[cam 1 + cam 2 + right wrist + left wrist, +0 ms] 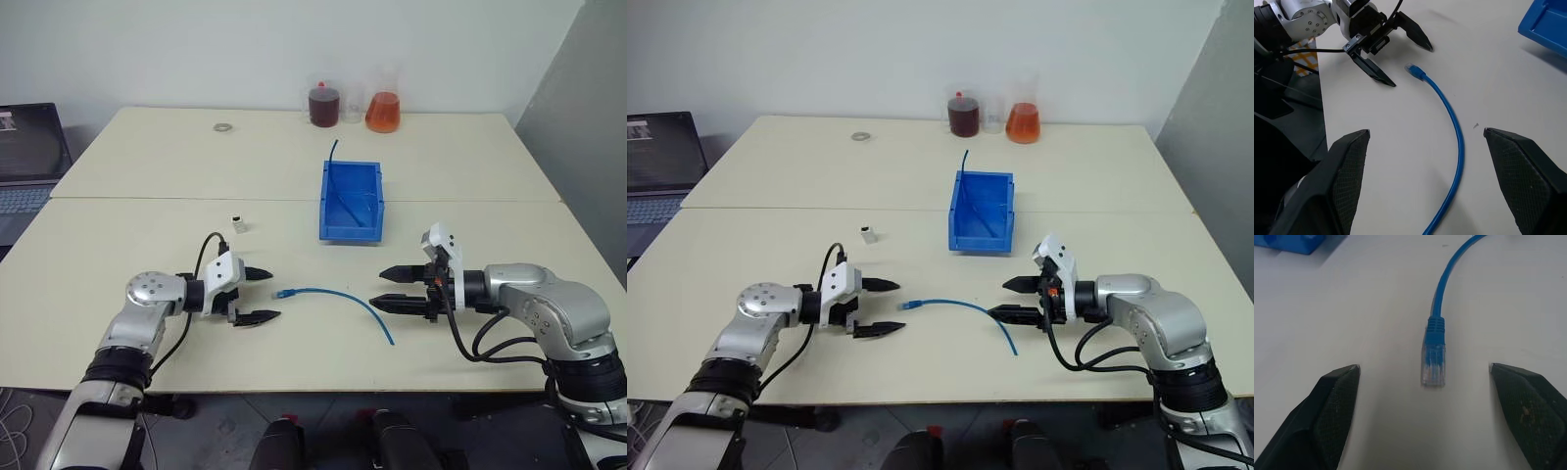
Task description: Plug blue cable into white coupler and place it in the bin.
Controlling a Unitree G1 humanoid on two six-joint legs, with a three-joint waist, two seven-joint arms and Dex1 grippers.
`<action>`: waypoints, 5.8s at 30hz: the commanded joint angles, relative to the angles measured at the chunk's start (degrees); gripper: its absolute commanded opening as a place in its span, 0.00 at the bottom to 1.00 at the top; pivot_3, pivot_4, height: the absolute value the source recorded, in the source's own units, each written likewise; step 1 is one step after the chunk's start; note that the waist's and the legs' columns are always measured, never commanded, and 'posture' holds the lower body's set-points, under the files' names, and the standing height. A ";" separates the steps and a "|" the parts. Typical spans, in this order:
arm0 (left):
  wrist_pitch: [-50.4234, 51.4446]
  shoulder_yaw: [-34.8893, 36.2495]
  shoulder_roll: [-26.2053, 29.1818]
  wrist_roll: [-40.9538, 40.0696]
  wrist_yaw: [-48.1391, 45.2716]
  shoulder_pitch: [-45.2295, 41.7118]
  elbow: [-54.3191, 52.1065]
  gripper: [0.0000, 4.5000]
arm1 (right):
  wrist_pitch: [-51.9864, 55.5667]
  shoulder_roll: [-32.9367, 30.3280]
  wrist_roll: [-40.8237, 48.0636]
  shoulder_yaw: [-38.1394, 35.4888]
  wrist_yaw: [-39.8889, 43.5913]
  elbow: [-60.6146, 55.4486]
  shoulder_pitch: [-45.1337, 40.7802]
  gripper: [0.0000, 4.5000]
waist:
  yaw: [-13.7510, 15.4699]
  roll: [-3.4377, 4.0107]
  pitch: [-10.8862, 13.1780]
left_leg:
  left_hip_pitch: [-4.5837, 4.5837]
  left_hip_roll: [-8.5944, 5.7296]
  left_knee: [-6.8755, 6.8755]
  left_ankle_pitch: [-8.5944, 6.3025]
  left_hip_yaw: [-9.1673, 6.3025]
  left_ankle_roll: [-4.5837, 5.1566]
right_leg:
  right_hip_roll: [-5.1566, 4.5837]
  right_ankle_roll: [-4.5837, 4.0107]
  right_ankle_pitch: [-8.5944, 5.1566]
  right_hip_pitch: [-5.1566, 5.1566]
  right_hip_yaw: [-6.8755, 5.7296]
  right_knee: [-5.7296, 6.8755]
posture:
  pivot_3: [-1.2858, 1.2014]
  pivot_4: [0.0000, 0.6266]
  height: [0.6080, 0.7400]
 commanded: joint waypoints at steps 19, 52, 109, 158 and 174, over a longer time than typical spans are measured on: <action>0.59 0.15 2.00 1.26 -2.75 3.00 1.16 0.09 | -4.08 -0.30 1.28 -0.02 -3.02 0.60 -0.30 0.89 | -0.82 0.23 -0.15 | 0.18 0.18 -0.04 0.02 -0.04 0.03 | 0.26 -0.04 0.04 0.00 0.08 0.14 | 0.52 0.24 1.00; 72.85 20.18 -20.16 -54.91 41.50 -0.43 -46.08 0.05 | 14.62 16.83 35.63 -20.14 -26.43 7.42 -13.08 0.89 | -1.51 -0.01 0.01 | -0.24 0.11 0.02 0.01 -0.12 0.01 | 0.25 0.05 0.14 -0.16 0.10 -0.06 | 0.52 0.24 1.00; 70.65 17.77 -17.46 -63.19 47.82 0.99 -47.81 0.22 | 12.90 14.69 43.82 -16.84 -28.69 13.82 -14.89 0.03 | -1.55 -0.01 0.01 | -0.41 0.10 -0.05 0.01 -0.08 0.01 | 0.23 0.05 0.13 -0.23 0.14 -0.30 | 0.52 0.24 1.00; 29.91 14.97 -23.47 -1.98 78.20 -6.29 -6.91 1.00 | 8.09 9.80 31.85 -16.77 -21.90 17.84 -15.68 0.03 | -0.37 -0.01 0.02 | -0.67 0.06 -0.06 0.01 -0.06 0.01 | 0.14 -0.21 0.33 -0.38 0.09 -0.39 | 0.52 0.24 1.00; 27.85 16.32 -25.05 -0.10 77.98 -10.22 -0.67 0.68 | 7.81 10.05 31.62 -16.72 -21.80 17.64 -15.34 0.03 | -0.25 0.00 0.01 | -0.64 0.03 -0.03 0.01 -0.09 0.01 | 0.12 -0.19 0.34 -0.36 0.06 -0.33 | 0.52 0.24 1.00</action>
